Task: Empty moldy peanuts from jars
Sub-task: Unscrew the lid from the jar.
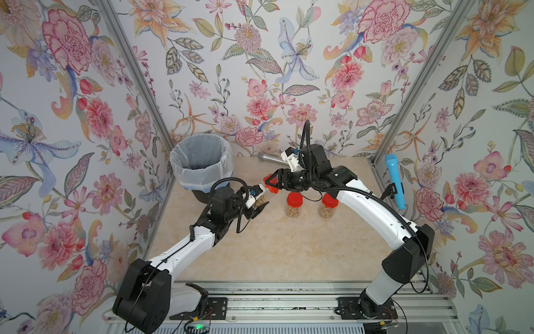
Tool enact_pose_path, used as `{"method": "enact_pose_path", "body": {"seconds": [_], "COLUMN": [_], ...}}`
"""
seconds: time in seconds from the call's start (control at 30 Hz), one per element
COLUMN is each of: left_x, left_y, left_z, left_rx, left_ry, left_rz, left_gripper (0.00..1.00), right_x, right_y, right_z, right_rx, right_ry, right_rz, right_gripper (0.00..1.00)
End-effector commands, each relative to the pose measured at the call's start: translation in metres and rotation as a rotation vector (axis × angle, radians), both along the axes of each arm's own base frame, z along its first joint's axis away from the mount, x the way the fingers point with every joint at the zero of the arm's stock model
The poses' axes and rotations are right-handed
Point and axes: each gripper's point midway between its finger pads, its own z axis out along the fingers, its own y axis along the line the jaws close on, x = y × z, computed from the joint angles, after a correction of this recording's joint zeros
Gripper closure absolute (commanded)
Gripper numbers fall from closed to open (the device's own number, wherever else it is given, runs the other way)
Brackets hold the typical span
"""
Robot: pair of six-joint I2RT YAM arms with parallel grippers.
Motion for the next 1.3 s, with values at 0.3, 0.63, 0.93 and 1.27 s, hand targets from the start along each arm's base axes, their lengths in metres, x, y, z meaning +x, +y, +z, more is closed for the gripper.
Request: {"method": "enact_pose_path", "body": {"seconds": [0.3, 0.63, 0.93, 1.27], "left_x": [-0.016, -0.021, -0.025, -0.029], "left_y": [-0.011, -0.015, -0.016, -0.016], "left_z": [0.012, 0.012, 0.009, 0.008], "left_rx": [-0.072, -0.077, -0.067, -0.057], "left_ry": [0.003, 0.032, 0.044, 0.051], "left_rz": [-0.14, -0.185, -0.205, -0.227], "left_gripper": [0.69, 0.7, 0.71, 0.73], "right_x": [-0.016, -0.048, -0.044, -0.055], "right_y": [0.016, 0.016, 0.004, -0.006], "right_z": [0.05, 0.078, 0.08, 0.083], "right_rx": [0.192, 0.257, 0.257, 0.293], "right_ry": [-0.183, -0.373, -0.438, -0.481], "right_rz": [0.353, 0.557, 0.578, 0.643], "right_gripper": [0.4, 0.36, 0.38, 0.37]}}
